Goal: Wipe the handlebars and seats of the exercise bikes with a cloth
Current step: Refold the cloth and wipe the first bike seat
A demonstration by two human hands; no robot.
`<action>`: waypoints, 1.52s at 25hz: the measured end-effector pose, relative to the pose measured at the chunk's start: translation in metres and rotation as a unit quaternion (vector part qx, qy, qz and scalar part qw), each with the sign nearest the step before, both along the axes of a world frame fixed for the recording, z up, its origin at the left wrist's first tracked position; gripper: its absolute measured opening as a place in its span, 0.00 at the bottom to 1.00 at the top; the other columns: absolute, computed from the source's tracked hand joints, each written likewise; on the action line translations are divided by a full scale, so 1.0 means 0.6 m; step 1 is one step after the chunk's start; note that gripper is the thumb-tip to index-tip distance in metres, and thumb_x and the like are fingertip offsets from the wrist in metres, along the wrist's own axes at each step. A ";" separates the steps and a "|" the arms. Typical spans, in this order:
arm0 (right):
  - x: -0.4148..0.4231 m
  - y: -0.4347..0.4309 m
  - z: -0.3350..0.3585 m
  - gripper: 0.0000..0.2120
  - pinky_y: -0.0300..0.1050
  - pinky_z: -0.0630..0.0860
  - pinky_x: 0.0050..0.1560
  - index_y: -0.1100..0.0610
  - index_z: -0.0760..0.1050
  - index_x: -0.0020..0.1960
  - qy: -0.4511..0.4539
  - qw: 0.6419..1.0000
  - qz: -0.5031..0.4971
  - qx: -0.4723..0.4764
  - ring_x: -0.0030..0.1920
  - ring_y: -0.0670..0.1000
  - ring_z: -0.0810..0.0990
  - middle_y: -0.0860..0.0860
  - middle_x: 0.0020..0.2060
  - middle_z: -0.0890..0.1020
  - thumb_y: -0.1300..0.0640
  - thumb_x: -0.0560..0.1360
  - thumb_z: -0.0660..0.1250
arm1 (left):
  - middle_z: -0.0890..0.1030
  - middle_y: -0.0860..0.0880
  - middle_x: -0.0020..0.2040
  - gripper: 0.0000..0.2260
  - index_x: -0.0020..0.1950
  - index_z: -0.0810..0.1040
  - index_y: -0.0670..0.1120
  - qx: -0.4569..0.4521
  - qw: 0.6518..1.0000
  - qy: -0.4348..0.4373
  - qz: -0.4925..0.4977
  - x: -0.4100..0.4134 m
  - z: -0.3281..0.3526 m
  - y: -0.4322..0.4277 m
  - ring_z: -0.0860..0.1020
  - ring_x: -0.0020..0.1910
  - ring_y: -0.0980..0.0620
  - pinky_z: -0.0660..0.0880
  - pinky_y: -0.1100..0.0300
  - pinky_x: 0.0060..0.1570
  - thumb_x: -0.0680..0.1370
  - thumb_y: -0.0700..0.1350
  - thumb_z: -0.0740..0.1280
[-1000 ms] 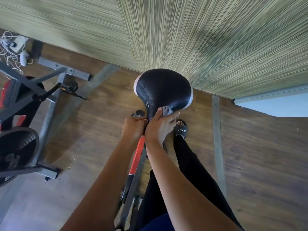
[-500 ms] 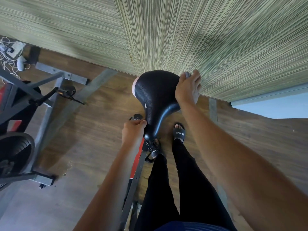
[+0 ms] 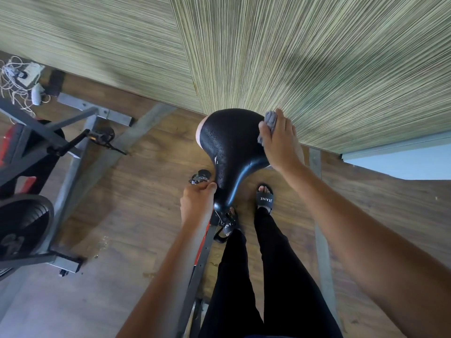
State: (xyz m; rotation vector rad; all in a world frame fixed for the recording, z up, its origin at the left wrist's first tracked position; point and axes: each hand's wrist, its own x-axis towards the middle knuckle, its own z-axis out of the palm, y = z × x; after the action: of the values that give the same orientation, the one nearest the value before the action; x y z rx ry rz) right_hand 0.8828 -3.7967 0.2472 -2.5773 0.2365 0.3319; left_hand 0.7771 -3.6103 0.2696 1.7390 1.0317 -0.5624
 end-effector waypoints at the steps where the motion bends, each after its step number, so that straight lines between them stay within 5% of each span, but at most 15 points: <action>1: 0.025 -0.001 -0.002 0.24 0.50 0.71 0.62 0.59 0.67 0.71 0.017 0.999 -0.023 0.044 0.64 0.57 0.76 0.56 0.61 0.77 0.44 0.85 0.50 | 0.84 0.42 0.40 0.09 0.36 0.82 0.50 0.012 1.000 0.000 -0.007 -0.001 0.000 -0.001 0.81 0.39 0.41 0.79 0.51 0.44 0.73 0.49 0.65; 7: 0.105 -0.022 0.003 0.19 0.49 0.71 0.55 0.57 0.78 0.61 0.280 0.918 -0.142 0.242 0.52 0.55 0.78 0.60 0.59 0.80 0.46 0.83 0.55 | 0.84 0.42 0.41 0.10 0.39 0.85 0.50 0.037 0.999 0.000 -0.006 0.003 0.007 -0.009 0.79 0.40 0.44 0.71 0.55 0.41 0.77 0.46 0.65; 10: 0.070 -0.013 0.002 0.22 0.51 0.73 0.54 0.57 0.78 0.53 0.154 0.966 -0.101 0.183 0.49 0.53 0.78 0.55 0.49 0.81 0.43 0.83 0.52 | 0.83 0.43 0.39 0.10 0.41 0.85 0.49 0.038 0.999 0.007 -0.019 0.000 0.006 -0.010 0.77 0.39 0.44 0.70 0.54 0.41 0.77 0.47 0.65; 13: 0.009 0.008 -0.010 0.25 0.52 0.72 0.58 0.56 0.71 0.66 0.009 0.991 -0.099 0.090 0.59 0.53 0.75 0.53 0.58 0.77 0.40 0.83 0.48 | 0.84 0.43 0.41 0.11 0.38 0.83 0.52 0.036 0.999 0.011 -0.011 0.002 0.007 -0.011 0.81 0.43 0.43 0.75 0.53 0.46 0.78 0.48 0.65; 15: 0.020 0.008 -0.026 0.24 0.52 0.72 0.55 0.56 0.72 0.65 0.034 0.985 -0.132 0.103 0.58 0.54 0.76 0.53 0.58 0.78 0.42 0.84 0.48 | 0.84 0.42 0.42 0.11 0.37 0.83 0.50 0.030 0.999 0.008 -0.013 0.002 0.010 -0.011 0.81 0.44 0.43 0.75 0.53 0.45 0.77 0.49 0.65; 19: 0.074 -0.005 -0.030 0.19 0.47 0.69 0.45 0.52 0.77 0.48 0.112 0.959 -0.203 0.161 0.49 0.54 0.78 0.48 0.43 0.79 0.47 0.82 0.50 | 0.84 0.40 0.43 0.18 0.43 0.83 0.43 0.025 1.000 0.004 -0.016 0.005 0.017 -0.013 0.82 0.48 0.38 0.78 0.47 0.52 0.67 0.54 0.61; 21: 0.046 0.016 -0.025 0.19 0.49 0.74 0.55 0.52 0.76 0.56 0.055 0.977 -0.177 0.101 0.54 0.52 0.78 0.49 0.51 0.80 0.44 0.83 0.49 | 0.84 0.39 0.43 0.16 0.43 0.82 0.41 0.028 0.999 0.007 -0.025 0.006 0.016 -0.011 0.81 0.46 0.38 0.78 0.47 0.52 0.71 0.52 0.63; 23: -0.015 0.055 -0.028 0.26 0.54 0.69 0.69 0.56 0.65 0.74 -0.034 0.992 -0.114 -0.026 0.68 0.56 0.71 0.56 0.67 0.73 0.42 0.83 0.50 | 0.80 0.42 0.36 0.14 0.46 0.81 0.38 0.039 0.998 0.002 -0.055 0.002 0.017 -0.013 0.77 0.37 0.42 0.76 0.49 0.42 0.79 0.48 0.62; 26: -0.077 0.082 -0.027 0.33 0.60 0.63 0.74 0.61 0.57 0.79 -0.107 0.986 -0.058 -0.114 0.74 0.63 0.63 0.62 0.73 0.65 0.40 0.83 0.52 | 0.78 0.49 0.35 0.13 0.55 0.81 0.46 0.050 0.989 -0.033 -0.136 -0.018 0.021 -0.026 0.73 0.32 0.52 0.66 0.57 0.32 0.83 0.43 0.57; 28: -0.105 0.095 -0.027 0.33 0.61 0.62 0.75 0.60 0.55 0.80 -0.099 0.988 -0.024 -0.115 0.75 0.63 0.61 0.62 0.73 0.65 0.40 0.83 0.51 | 0.82 0.52 0.40 0.16 0.62 0.82 0.54 0.009 0.994 -0.051 -0.095 -0.028 0.017 -0.025 0.76 0.36 0.55 0.70 0.57 0.38 0.82 0.42 0.58; 31: -0.182 0.136 -0.020 0.31 0.60 0.62 0.75 0.60 0.54 0.80 -0.095 0.993 0.013 -0.065 0.75 0.62 0.61 0.62 0.74 0.64 0.42 0.84 0.50 | 0.83 0.53 0.37 0.16 0.42 0.85 0.52 -0.112 0.991 -0.041 0.052 -0.022 0.018 -0.005 0.81 0.43 0.49 0.75 0.56 0.46 0.82 0.46 0.59; 34: -0.268 0.162 -0.022 0.31 0.59 0.62 0.76 0.61 0.55 0.79 -0.101 0.994 0.046 -0.015 0.77 0.62 0.59 0.63 0.76 0.62 0.43 0.84 0.53 | 0.86 0.53 0.42 0.17 0.51 0.81 0.48 -0.217 0.971 -0.017 0.097 -0.014 0.032 0.010 0.84 0.43 0.59 0.78 0.67 0.44 0.85 0.50 0.53; 38: -0.220 0.137 -0.036 0.29 0.59 0.53 0.79 0.59 0.53 0.80 -0.108 0.990 0.084 -0.033 0.81 0.59 0.50 0.59 0.80 0.56 0.45 0.85 0.48 | 0.85 0.52 0.50 0.20 0.64 0.79 0.43 -0.227 0.970 -0.016 0.091 -0.017 0.027 0.011 0.82 0.53 0.57 0.76 0.64 0.55 0.85 0.52 0.53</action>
State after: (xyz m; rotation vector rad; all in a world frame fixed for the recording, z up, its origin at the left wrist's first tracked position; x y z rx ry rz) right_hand 0.7506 -3.7146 0.2255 -2.6795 -0.0503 0.1034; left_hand 0.7668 -3.6036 0.2861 1.2346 0.9410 -0.5967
